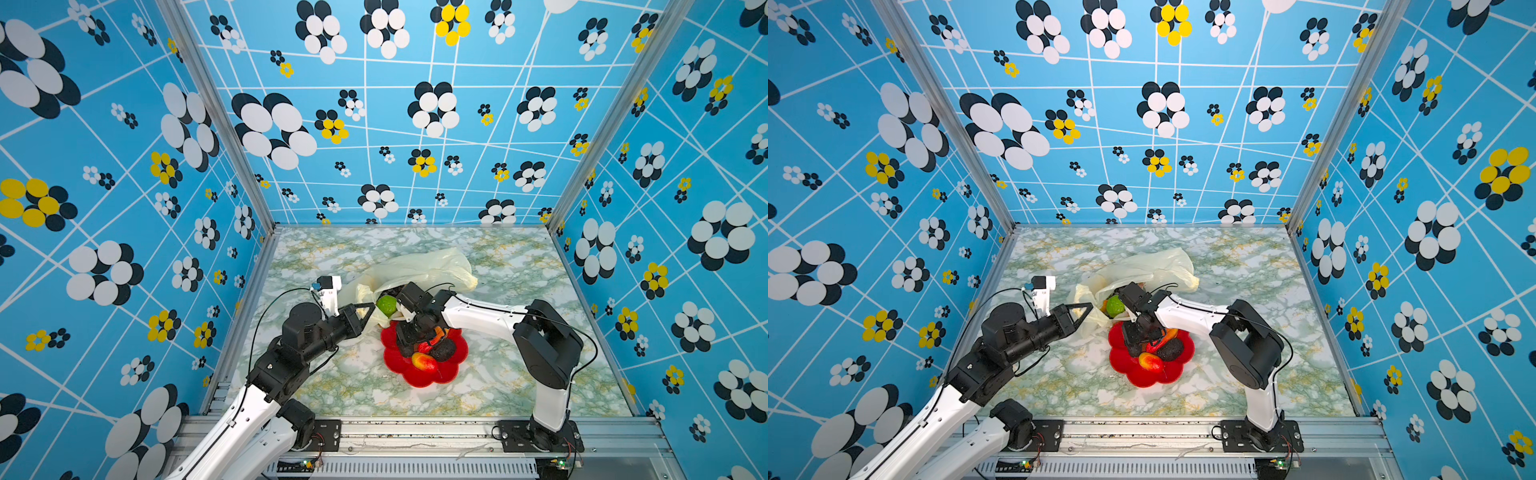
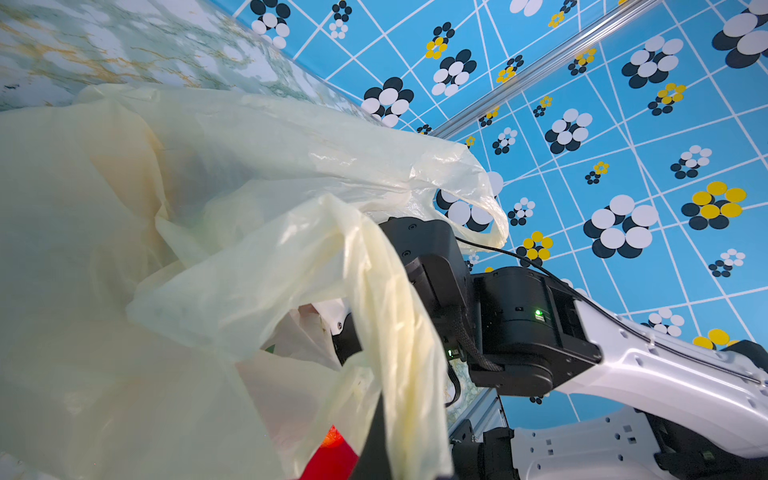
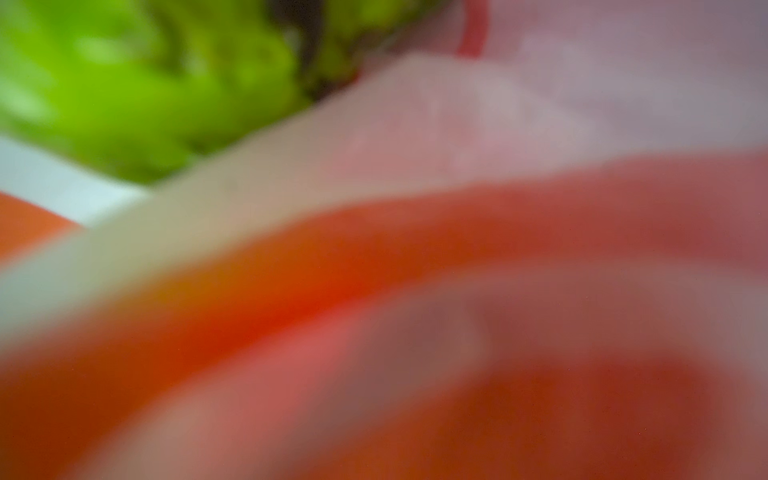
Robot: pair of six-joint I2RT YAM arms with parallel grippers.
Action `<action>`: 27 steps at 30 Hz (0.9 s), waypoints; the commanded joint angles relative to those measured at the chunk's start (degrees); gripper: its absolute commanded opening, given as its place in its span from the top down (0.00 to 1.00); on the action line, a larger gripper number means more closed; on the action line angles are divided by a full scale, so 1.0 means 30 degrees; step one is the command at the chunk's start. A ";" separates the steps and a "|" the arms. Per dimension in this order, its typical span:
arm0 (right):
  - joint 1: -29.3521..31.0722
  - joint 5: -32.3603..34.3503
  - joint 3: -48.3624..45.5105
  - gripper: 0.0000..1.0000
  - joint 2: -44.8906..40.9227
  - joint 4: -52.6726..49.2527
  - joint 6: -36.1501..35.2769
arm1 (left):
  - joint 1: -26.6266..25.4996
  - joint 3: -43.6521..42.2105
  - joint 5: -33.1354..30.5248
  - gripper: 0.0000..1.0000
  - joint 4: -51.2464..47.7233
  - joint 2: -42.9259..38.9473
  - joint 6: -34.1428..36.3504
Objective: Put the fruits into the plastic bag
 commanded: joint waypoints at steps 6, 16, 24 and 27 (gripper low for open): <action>0.0074 0.0365 -0.0647 0.53 -0.2964 0.1024 0.0760 | 0.0053 0.0304 -0.0299 1.00 -0.0253 -0.0613 0.0257; 0.0041 0.0877 -0.2984 0.55 -0.7969 0.2837 0.1872 | 0.0068 0.0408 -0.0337 1.00 -0.0181 -0.0743 -0.0289; 0.0020 0.3055 -0.6843 0.60 -1.3139 0.7043 -0.0660 | 0.0053 0.0029 -0.0386 1.00 0.0484 -0.0233 -0.1060; 0.0040 0.3783 -0.8563 0.61 -1.4371 1.0024 -0.2593 | 0.0053 -0.0058 -0.0424 1.00 0.0752 0.0028 -0.1119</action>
